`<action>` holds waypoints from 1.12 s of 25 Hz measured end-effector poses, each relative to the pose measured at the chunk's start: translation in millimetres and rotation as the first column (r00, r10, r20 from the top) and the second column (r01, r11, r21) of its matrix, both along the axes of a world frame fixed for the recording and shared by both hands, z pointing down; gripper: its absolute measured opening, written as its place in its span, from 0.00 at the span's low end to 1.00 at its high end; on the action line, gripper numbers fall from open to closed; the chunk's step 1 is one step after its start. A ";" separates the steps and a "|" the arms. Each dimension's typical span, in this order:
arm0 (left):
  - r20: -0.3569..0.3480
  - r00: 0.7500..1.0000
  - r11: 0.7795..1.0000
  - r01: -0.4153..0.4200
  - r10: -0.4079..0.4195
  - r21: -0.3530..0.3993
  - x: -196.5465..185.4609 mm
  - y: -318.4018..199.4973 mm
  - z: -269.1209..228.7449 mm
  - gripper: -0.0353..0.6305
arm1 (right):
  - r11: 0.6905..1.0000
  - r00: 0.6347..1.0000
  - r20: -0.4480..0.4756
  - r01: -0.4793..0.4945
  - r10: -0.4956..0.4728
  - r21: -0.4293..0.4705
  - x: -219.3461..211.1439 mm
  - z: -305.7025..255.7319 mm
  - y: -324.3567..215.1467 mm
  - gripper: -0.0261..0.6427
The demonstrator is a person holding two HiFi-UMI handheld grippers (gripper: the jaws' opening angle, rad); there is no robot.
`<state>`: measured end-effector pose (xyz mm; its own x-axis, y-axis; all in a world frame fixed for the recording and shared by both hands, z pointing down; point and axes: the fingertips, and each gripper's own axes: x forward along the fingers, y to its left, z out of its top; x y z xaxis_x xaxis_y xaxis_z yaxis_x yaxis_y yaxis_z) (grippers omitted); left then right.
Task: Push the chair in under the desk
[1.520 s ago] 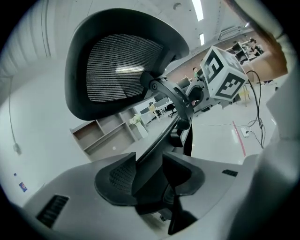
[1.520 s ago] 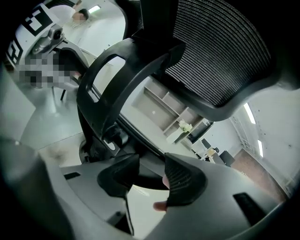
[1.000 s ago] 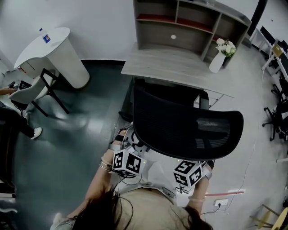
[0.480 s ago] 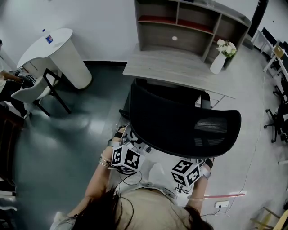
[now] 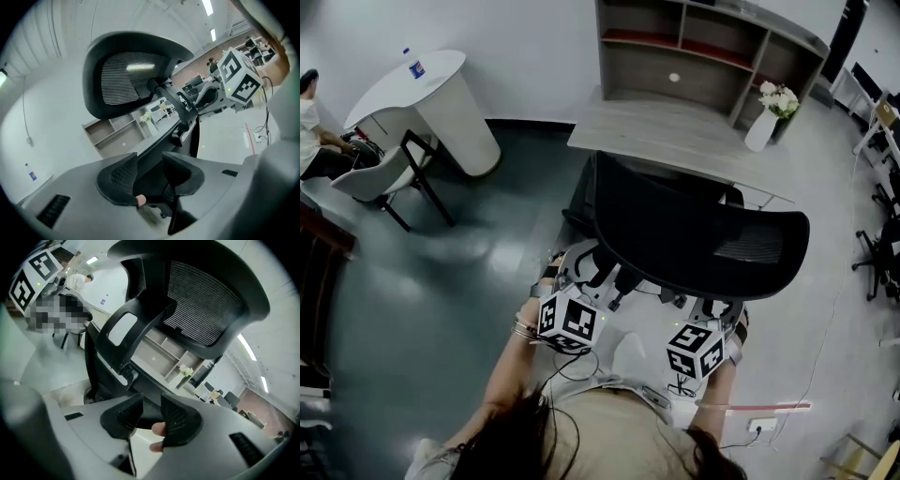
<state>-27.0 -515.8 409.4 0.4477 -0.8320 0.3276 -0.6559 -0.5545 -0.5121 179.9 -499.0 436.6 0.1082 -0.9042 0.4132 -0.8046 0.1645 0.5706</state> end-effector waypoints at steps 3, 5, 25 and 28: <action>-0.031 0.999 1.000 0.022 -0.023 -0.001 -9.9 15.0 -3.4 0.30 | 1.000 0.999 0.042 0.004 -0.005 0.018 -7.5 -5.5 12.1 0.23; -0.052 0.998 0.999 0.034 -0.034 0.005 -15.3 25.7 -4.9 0.28 | 1.000 0.998 0.068 0.004 -0.006 0.029 -12.6 -8.9 21.3 0.22; -0.239 0.969 0.998 0.063 -0.060 0.003 -61.4 178.6 -25.6 0.15 | 0.996 0.968 0.243 0.053 -0.071 0.078 -97.1 -25.2 159.9 0.19; -0.274 0.959 0.997 0.080 -0.075 0.006 -67.9 195.2 -29.7 0.15 | 0.994 0.960 0.265 0.064 -0.086 0.089 -101.5 -30.2 174.1 0.19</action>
<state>-94.9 -320.6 379.7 0.4519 -0.8722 0.1875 -0.8130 -0.4891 -0.3160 78.4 -324.8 406.4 -0.0664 -0.9362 0.3450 -0.9169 0.1937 0.3489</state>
